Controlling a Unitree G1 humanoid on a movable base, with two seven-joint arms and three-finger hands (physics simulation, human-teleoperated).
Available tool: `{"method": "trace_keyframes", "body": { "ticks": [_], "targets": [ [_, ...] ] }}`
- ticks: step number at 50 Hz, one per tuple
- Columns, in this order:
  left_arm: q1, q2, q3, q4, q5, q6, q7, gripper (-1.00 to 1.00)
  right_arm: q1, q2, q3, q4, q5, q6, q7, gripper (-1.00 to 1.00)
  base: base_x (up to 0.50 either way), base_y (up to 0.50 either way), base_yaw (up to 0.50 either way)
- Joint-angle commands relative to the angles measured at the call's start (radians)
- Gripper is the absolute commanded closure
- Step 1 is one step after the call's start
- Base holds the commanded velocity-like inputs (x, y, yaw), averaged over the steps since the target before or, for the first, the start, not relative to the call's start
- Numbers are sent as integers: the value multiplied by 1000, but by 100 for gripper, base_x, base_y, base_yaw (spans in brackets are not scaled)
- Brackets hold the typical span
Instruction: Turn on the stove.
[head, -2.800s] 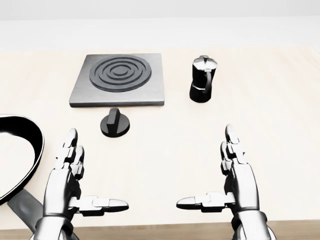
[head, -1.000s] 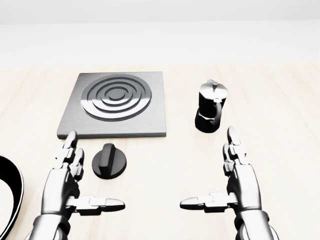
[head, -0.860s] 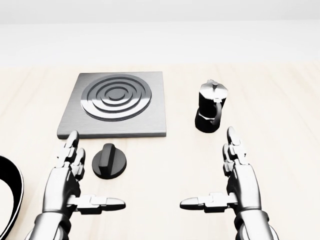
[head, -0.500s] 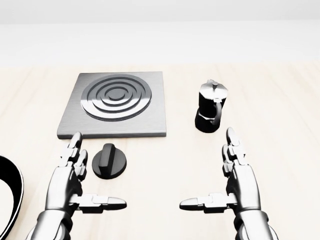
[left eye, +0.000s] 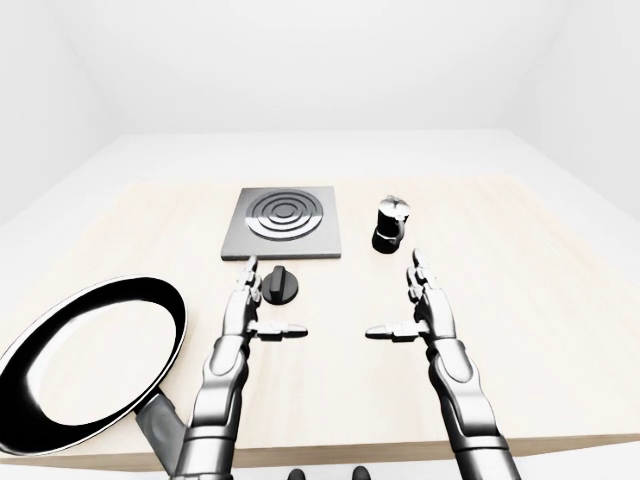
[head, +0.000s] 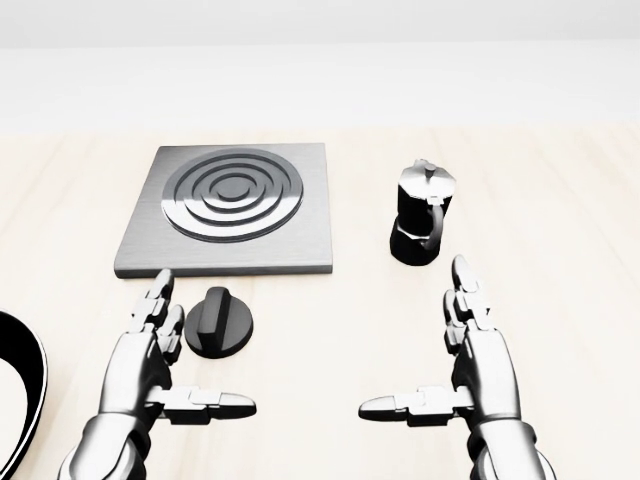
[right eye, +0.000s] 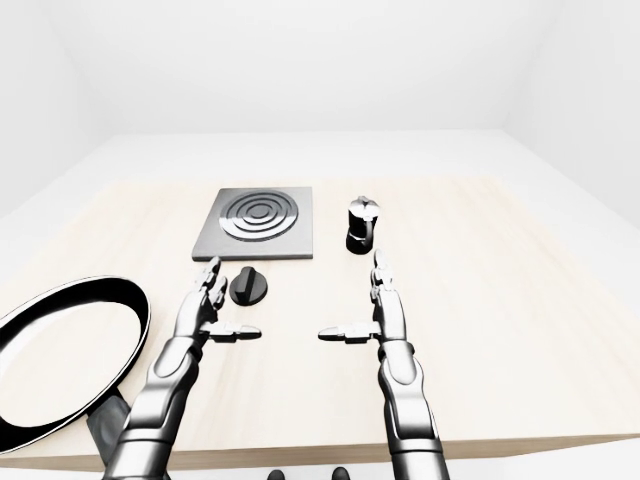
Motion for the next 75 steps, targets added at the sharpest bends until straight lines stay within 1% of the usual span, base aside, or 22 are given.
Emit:
{"method": "trace_keyframes", "body": {
  "ticks": [1,2,3,7,10,11,23,30,35,37,42,46,50,54,59,66,67,71,72,73,74,75],
  "targets": [
    [-7,1,-1,13,-4,0,-5,-100,-1,0,0,2,1,1,0,-100,0,0,0],
    [-7,2,-1,14,-4,0,-5,-100,-1,0,0,3,1,0,0,-100,0,0,0],
    [-10,2,-1,20,-4,0,-8,-100,1,0,0,-7,1,9,-1,-100,0,0,0],
    [-11,2,-3,25,-4,0,-11,-100,-2,0,-1,3,2,5,-1,-100,0,0,0],
    [-19,3,-5,39,0,0,-16,-100,-3,0,-2,-1,3,11,-2,-100,0,0,0],
    [-14,5,-39,55,29,0,-48,-100,-5,-1,-1,16,3,0,1,-100,0,0,0],
    [-8,-4,-32,48,48,0,-61,-100,-5,0,0,18,2,-2,0,-100,0,0,0],
    [-3,-5,-34,37,55,0,-71,-100,0,0,2,-3,1,13,0,-100,0,0,0],
    [2,-7,-38,30,60,0,-79,-100,0,0,1,0,1,11,1,-100,0,0,0],
    [12,-7,-45,11,64,0,-91,-100,1,0,1,-5,2,16,1,-100,0,0,0],
    [26,-10,-55,-13,71,0,-119,-100,1,0,0,0,2,10,2,-100,0,0,0],
    [36,-11,-65,-25,84,0,-141,-100,2,0,1,-4,2,14,2,-100,0,0,0],
    [40,-13,-71,-32,91,0,-156,-100,0,0,0,2,2,11,3,-100,0,0,0],
    [40,-12,-97,-27,119,0,-200,-100,0,0,0,1,2,12,3,-100,0,0,0],
    [37,-17,-97,-21,132,0,-214,-100,-1,0,0,4,1,11,2,-100,0,0,0],
    [38,-19,-92,-29,133,0,-217,-100,-5,0,-1,5,3,16,1,-100,0,0,0],
    [38,-20,-91,-31,131,0,-216,-100,-7,0,-1,13,3,10,0,-100,0,0,0],
    [37,-21,-73,-53,122,0,-186,-100,-7,0,-2,8,4,16,-2,-100,0,0,0],
    [35,-19,-66,-60,119,-4,-174,-100,-9,0,-2,12,5,14,-2,-100,0,0,0],
    [34,-19,-58,-74,115,-19,-155,-100,-8,0,-2,8,5,17,-3,-100,0,0,0],
    [33,-18,-54,-81,111,-24,-147,-100,-8,0,-2,11,5,14,-3,-100,0,0,0],
    [29,-15,-50,-86,111,-37,-134,-100,-8,0,-2,11,6,15,-4,-100,0,0,0]
  ]
}}
